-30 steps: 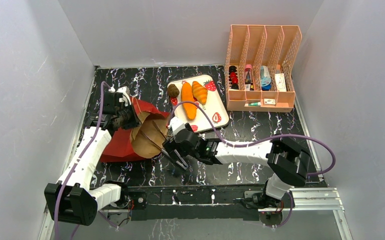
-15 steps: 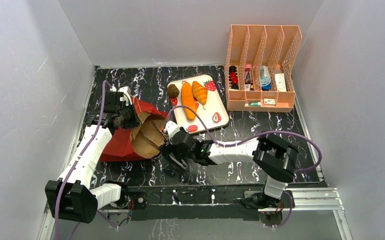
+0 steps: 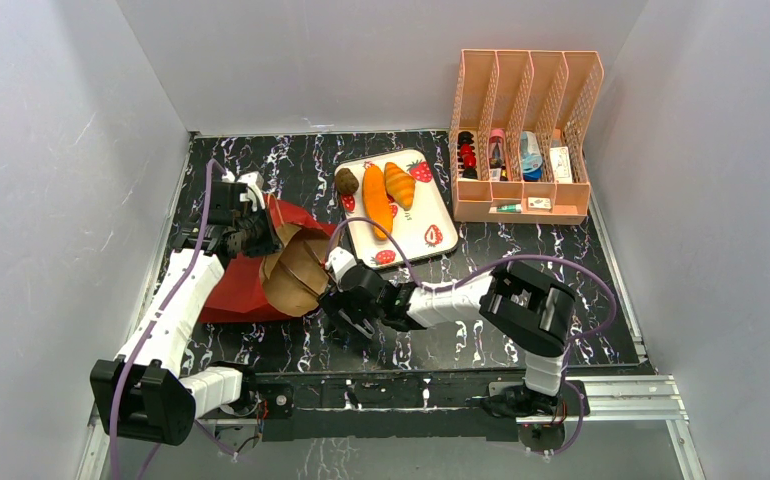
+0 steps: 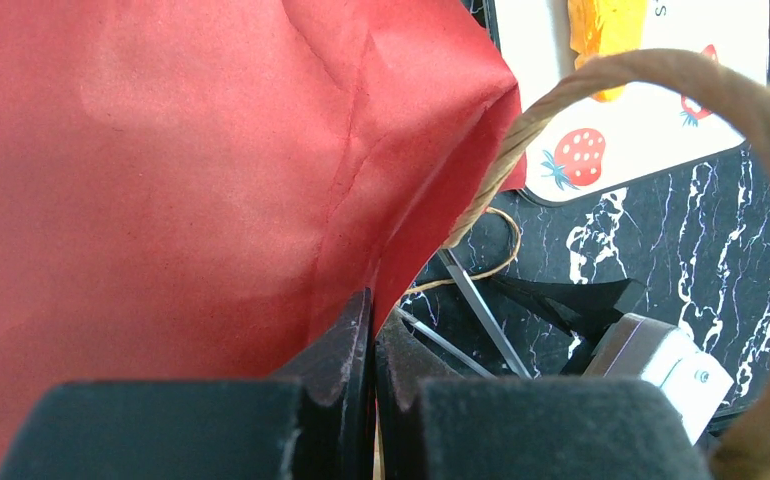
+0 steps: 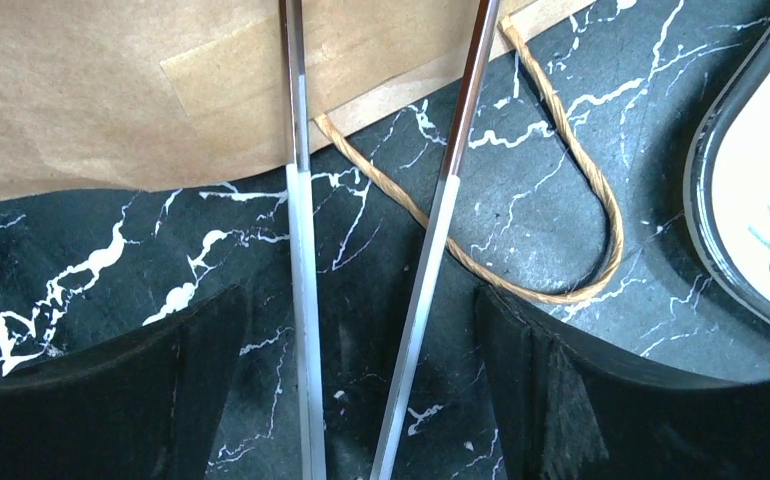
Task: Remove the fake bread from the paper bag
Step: Pick up the clamp from the paper bag.
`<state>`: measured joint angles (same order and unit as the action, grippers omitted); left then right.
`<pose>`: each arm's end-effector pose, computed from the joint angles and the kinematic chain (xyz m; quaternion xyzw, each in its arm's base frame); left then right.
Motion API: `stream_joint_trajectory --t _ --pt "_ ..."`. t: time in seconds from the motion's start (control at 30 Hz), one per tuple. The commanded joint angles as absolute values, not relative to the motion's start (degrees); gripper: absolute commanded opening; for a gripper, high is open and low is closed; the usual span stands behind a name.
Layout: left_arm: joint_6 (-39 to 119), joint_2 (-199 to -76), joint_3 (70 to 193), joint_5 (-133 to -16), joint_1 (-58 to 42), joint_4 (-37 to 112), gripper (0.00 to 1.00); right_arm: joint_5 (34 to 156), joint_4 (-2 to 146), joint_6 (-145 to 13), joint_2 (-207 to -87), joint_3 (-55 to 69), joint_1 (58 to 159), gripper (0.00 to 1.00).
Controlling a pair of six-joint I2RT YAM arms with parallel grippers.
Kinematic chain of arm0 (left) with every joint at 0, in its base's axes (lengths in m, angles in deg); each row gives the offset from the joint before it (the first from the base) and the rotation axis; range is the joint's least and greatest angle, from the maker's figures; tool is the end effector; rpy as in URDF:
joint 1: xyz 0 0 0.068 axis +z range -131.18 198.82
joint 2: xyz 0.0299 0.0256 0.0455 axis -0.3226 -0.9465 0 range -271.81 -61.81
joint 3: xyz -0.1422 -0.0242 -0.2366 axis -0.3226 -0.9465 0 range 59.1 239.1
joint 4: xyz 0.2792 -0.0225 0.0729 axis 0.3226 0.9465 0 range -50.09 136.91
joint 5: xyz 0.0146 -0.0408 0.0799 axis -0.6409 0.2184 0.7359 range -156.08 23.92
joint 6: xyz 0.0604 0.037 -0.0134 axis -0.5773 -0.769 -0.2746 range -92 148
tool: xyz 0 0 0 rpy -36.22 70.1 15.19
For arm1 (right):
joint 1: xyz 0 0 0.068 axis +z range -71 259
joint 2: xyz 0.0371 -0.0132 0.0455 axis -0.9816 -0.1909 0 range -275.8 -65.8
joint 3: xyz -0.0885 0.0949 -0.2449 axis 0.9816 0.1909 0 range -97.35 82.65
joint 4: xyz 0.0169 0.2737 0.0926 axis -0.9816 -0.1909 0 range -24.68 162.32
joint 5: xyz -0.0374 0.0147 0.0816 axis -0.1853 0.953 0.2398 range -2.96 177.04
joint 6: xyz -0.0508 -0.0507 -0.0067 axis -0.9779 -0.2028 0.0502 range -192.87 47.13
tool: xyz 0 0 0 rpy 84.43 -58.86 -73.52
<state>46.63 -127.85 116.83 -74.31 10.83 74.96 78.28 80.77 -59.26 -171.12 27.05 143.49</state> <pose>0.2842 -0.0486 0.2872 -0.0567 0.9146 -0.1550 0.3691 0.1865 0.3700 0.1140 -0.3618 0.8337 0.2052 0.3632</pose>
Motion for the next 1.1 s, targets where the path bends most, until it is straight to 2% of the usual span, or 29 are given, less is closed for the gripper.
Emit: stream_joint_trajectory --t 0.0,0.2,0.47,0.63,0.9,1.07 --pt "45.7 -128.1 119.6 -75.5 10.9 76.9 0.00 79.7 85.4 -59.4 -171.7 25.7 142.4 0.81" --pt "45.3 -129.4 120.5 -76.2 10.9 76.8 0.00 80.3 84.3 -59.2 -172.5 25.6 142.3 0.78" --pt "44.2 -129.7 120.1 -77.2 10.9 76.3 0.00 83.0 85.3 -57.6 -172.2 27.3 141.8 0.59" --pt "43.6 -129.0 118.8 -77.7 10.9 75.9 0.00 89.2 88.3 -55.6 -172.4 28.8 140.6 0.48" --pt "42.1 -125.5 118.9 -78.1 10.9 77.6 0.00 95.1 93.6 -52.6 -171.2 31.0 139.6 0.38" --pt "41.7 -123.9 118.0 -81.0 11.0 77.2 0.00 95.7 96.2 -52.4 -171.0 31.2 139.6 0.24"
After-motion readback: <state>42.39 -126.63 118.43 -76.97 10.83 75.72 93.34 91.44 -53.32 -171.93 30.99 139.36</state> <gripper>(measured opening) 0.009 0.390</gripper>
